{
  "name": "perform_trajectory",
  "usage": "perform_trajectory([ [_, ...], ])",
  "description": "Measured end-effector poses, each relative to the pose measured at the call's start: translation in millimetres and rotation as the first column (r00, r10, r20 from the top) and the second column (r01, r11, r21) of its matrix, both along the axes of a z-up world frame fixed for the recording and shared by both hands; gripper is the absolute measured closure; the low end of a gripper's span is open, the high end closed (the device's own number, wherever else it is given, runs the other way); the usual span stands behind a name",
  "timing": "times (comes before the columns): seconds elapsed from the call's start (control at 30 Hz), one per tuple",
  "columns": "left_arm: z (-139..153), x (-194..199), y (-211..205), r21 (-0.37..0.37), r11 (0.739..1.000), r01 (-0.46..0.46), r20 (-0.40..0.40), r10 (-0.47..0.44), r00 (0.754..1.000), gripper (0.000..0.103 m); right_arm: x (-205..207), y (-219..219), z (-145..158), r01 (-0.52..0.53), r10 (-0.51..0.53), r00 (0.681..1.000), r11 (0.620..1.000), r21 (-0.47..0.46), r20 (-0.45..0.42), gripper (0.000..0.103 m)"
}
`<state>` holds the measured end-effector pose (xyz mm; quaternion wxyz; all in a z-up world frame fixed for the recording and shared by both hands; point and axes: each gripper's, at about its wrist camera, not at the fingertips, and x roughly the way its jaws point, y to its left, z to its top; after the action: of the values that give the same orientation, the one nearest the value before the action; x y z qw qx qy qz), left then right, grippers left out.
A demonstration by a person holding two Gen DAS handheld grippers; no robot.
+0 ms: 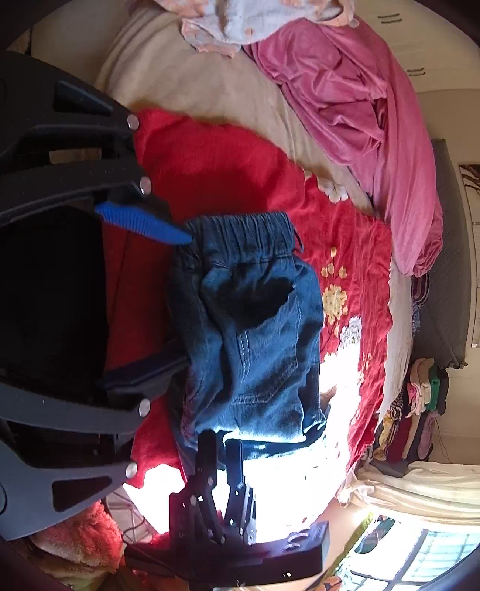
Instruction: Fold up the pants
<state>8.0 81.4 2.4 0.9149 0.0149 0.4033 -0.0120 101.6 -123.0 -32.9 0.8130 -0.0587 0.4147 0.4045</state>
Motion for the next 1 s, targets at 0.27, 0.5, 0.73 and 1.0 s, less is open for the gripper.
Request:
perform_trajectory([
  [0.27, 30.6, -16.2, 13.3, -0.102, 0.995, -0.019, 0.084, 0.028, 0.996, 0.048, -4.7, 1.8, 3.6, -0.017, 0.017, 1.0, 1.0, -0.007, 0.014, 0.053],
  [0.5, 5.5, 36.3, -33.5, -0.041, 0.998, 0.054, 0.029, -0.052, 0.998, 0.056, 0.5, 1.5, -11.8, 0.003, -0.004, 0.999, 1.0, -0.03, -0.042, 0.05],
  [0.73, -48.5, 63.0, -38.7, 0.128, 0.992, -0.02, -0.044, 0.025, 0.999, 0.056, -3.7, -29.5, 11.2, 0.058, -0.058, 0.998, 0.997, 0.045, 0.006, 0.05],
  [1.0, -6.6, 31.2, -29.5, -0.004, 0.999, -0.054, 0.051, 0.054, 0.997, 0.056, 8.2, -70.8, 27.1, 0.171, -0.174, 0.984, 0.982, 0.086, 0.026, 0.05],
])
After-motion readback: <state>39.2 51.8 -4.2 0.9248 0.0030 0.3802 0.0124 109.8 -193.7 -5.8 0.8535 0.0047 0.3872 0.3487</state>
